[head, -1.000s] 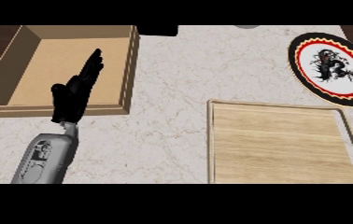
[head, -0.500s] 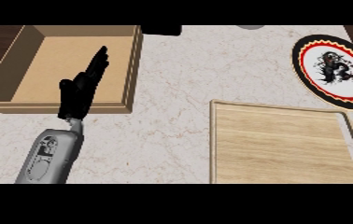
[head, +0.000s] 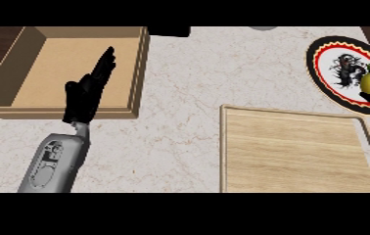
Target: Pick the lemon from the tray and place it in the plate
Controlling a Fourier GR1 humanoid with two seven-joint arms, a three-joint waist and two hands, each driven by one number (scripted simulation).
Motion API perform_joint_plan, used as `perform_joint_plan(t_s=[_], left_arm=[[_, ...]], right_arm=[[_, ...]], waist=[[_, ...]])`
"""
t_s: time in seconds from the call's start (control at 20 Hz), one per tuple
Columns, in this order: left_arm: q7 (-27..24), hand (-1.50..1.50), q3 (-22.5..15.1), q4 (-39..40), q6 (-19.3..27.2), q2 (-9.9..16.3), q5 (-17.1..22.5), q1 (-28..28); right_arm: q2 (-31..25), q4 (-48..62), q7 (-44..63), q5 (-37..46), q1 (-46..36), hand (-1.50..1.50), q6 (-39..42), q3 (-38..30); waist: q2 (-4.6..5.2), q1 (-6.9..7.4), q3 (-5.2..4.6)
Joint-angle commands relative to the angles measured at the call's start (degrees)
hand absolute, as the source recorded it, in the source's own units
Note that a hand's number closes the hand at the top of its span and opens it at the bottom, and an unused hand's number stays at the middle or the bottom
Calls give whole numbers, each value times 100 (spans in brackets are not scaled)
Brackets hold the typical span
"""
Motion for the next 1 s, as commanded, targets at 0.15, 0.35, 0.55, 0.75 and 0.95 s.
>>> perform_joint_plan(t_s=[0.15, 0.35, 0.55, 0.75, 0.95], left_arm=[[-121, 0, -9, 210, -6, -82, -26, -122], [-100, 0, -61, 97, -14, -53, -89, -21], [112, 0, 82, -119, -9, 51, -5, 24], [-90, 0, -36, -58, -44, 39, -107, 231], [-18, 0, 169, -35, -105, 146, 40, 146]], right_arm=[[600, 829, 621, 53, -453, -150, 90, -42], [553, 966, 231, 4, -353, -150, 42, -130], [683, 1119, -69, -479, -457, -150, 620, -570], [294, 1240, -258, -1162, -486, -150, 1134, -1257], [-257, 1398, 177, -1672, -640, -150, 1616, -1778]], waist=[[64, 57, 8], [59, 38, 18], [-5, -31, 15], [11, -93, 19], [1, -147, 12]])
